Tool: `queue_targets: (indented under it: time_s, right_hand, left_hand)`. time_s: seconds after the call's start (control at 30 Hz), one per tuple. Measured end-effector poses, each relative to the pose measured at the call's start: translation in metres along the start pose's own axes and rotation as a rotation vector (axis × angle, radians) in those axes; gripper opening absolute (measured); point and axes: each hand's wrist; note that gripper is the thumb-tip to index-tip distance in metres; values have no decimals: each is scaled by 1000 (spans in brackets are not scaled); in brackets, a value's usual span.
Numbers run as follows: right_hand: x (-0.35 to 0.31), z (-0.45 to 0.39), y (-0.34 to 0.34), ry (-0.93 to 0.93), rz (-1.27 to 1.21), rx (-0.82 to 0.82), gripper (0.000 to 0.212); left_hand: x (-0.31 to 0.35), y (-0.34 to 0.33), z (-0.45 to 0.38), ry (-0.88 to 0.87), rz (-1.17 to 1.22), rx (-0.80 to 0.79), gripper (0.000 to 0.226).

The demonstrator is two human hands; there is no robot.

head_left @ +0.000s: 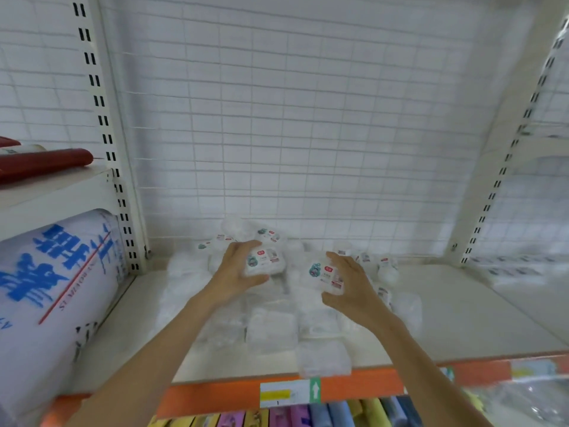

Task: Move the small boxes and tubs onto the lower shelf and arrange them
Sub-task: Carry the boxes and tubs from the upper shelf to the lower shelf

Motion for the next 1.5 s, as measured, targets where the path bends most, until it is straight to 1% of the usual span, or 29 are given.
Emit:
queue_targets:
  time_s: [0.2, 0.3, 0.4, 0.53, 0.6, 0.77, 0.93, 1.0, 1.1, 1.2, 1.3, 1.4, 1.5]
  right_hand:
    - [37, 21, 37, 14, -6, 24, 70]
    - [62, 39, 62, 27, 53, 42, 69]
    - [92, 64, 91, 2, 101, 77, 67]
    - [134, 106, 133, -71, 143, 139, 68]
    - [154, 131, 153, -125, 147, 164, 69]
    - [210, 209, 201, -222, 215, 281, 68]
    - [257, 279, 241, -427, 233, 353, 71]
    - [273, 302, 257, -481, 233, 385, 72]
    - [299, 328, 279, -569, 270, 399, 74]
    - [329, 340, 301, -634, 287, 398, 77]
    - [360, 336, 325, -636, 297, 397, 79]
    - [399, 320, 349, -619, 336, 379, 77]
    - [439, 291, 377, -613, 341, 362, 78]
  left_hand:
    - [28, -15, 0, -145, -56, -91, 67]
    - [49, -38, 3, -174, -51, -96, 69]
    - [69, -70, 9, -159, 14, -96, 69]
    - [101, -128, 8, -204, 28, -129, 69]
    - [119, -162, 4, -208, 72, -143, 70]
    - [172, -263, 6, -292, 116, -232, 70]
    - [223, -350, 10, -350, 182, -348, 89]
    - [240, -378, 3, -358, 194, -386, 87]
    - [261, -417, -12, -415, 184, -442, 86]
    - [278, -452, -33, -419, 175, -466, 88]
    - [292, -488, -62, -448, 134, -471, 89]
    - [310, -525, -98, -450, 72, -517, 78]
    - [325, -561, -133, -452, 30, -534, 78]
Point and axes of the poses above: each hand's wrist, its own z-axis away from the middle knuckle, its own y-axis out of the back of the hand, x = y × z, and after that the axes turned 3 degrees about z, right-handed
